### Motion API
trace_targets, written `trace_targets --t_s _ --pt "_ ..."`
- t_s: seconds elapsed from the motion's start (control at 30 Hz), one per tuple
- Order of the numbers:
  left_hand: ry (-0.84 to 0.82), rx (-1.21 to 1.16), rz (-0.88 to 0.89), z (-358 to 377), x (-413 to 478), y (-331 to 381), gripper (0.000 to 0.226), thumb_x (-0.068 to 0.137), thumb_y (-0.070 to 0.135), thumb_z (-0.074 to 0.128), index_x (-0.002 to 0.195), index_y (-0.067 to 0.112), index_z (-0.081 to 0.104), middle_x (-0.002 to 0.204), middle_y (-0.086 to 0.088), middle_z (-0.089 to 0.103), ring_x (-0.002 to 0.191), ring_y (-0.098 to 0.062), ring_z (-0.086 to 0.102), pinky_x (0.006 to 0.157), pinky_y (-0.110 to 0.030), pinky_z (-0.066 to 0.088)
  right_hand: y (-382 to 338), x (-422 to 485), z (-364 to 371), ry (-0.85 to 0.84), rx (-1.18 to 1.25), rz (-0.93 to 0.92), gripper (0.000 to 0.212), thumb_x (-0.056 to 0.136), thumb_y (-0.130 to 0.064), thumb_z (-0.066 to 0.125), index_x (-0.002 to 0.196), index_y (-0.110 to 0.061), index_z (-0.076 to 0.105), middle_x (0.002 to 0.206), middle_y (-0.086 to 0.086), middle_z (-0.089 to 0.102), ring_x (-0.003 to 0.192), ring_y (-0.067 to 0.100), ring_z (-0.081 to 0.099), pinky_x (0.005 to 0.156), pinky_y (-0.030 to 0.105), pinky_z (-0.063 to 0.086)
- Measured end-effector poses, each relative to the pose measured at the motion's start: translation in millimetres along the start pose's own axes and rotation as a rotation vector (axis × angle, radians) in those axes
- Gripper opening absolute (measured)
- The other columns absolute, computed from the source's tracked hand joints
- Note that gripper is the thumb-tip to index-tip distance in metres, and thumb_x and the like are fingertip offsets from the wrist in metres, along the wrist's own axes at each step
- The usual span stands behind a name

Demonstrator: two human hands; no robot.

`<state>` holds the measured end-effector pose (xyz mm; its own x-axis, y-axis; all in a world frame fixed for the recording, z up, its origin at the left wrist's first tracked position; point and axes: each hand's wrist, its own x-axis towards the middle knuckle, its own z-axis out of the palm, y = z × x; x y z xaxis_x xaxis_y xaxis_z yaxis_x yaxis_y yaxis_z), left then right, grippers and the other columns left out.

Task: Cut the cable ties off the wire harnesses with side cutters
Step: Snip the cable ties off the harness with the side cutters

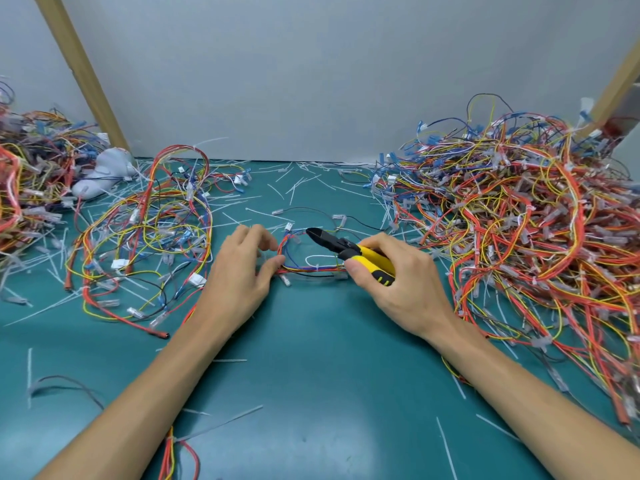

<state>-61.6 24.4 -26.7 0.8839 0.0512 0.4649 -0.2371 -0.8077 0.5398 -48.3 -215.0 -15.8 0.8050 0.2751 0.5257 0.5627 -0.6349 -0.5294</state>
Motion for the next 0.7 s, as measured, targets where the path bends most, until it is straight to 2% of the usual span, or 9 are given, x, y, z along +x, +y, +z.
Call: trace_targets --t_s 0.1,0.17,0.33,0.43,0.53,0.63,0.7 --pt "-0.053 0.133 -0.015 -1 0 -4 0.011 0.092 0.032 0.062 0.088 0.022 0.062 0.086 0.004 0.056 0.087 -0.022 0.049 0.079 -0.038 0.042 1 1 1 0.007 -0.013 -0.015 0.031 0.087 -0.059 0.054 0.094 -0.029 0.058 0.079 -0.016 0.056 0.072 0.005 0.051 0.064 0.029 0.043" --pt "-0.070 0.134 -0.029 -3 0 -4 0.015 0.092 0.036 0.061 0.086 0.024 0.066 0.078 0.006 0.057 0.082 -0.021 0.052 0.077 -0.038 0.044 2 1 2 0.012 -0.016 -0.017 0.031 0.087 -0.061 0.053 0.093 -0.031 0.057 0.079 -0.017 0.056 0.072 0.005 0.051 0.063 0.027 0.042" --pt "-0.063 0.050 -0.066 -4 1 -1 0.012 0.090 0.032 0.066 0.087 0.024 0.073 0.077 0.008 0.058 0.072 -0.013 0.054 0.067 -0.029 0.037 2 0 1 0.012 -0.005 -0.007 0.031 0.087 -0.061 0.053 0.092 -0.031 0.057 0.079 -0.018 0.055 0.073 0.005 0.052 0.064 0.029 0.044" --pt "-0.044 -0.050 -0.069 -4 1 2 0.006 0.087 0.030 0.070 0.087 0.024 0.072 0.078 0.013 0.058 0.075 -0.006 0.053 0.066 -0.018 0.034 2 0 1 0.001 -0.014 -0.008 0.031 0.087 -0.061 0.053 0.092 -0.031 0.058 0.079 -0.018 0.056 0.074 0.004 0.052 0.065 0.028 0.043" --pt "-0.021 -0.098 -0.034 -3 0 6 0.006 0.085 0.026 0.073 0.087 0.022 0.069 0.082 0.017 0.054 0.079 -0.004 0.051 0.071 -0.022 0.035 2 0 2 0.001 -0.020 0.001 0.029 0.087 -0.058 0.055 0.093 -0.030 0.059 0.080 -0.018 0.056 0.074 0.005 0.052 0.065 0.029 0.043" --pt "-0.011 -0.145 -0.021 -3 -1 7 0.007 0.084 0.025 0.073 0.086 0.022 0.067 0.087 0.015 0.048 0.075 0.004 0.048 0.065 -0.014 0.034 2 0 1 0.016 -0.015 0.019 0.029 0.087 -0.058 0.055 0.093 -0.030 0.059 0.079 -0.017 0.057 0.073 0.004 0.052 0.065 0.029 0.043" --pt "-0.023 -0.150 0.002 -3 0 7 0.008 0.086 0.025 0.071 0.085 0.022 0.064 0.085 0.011 0.050 0.076 0.001 0.049 0.065 -0.017 0.034 2 0 1 0.021 -0.005 0.027 0.029 0.087 -0.058 0.054 0.092 -0.029 0.058 0.079 -0.016 0.057 0.073 0.006 0.053 0.065 0.029 0.043"
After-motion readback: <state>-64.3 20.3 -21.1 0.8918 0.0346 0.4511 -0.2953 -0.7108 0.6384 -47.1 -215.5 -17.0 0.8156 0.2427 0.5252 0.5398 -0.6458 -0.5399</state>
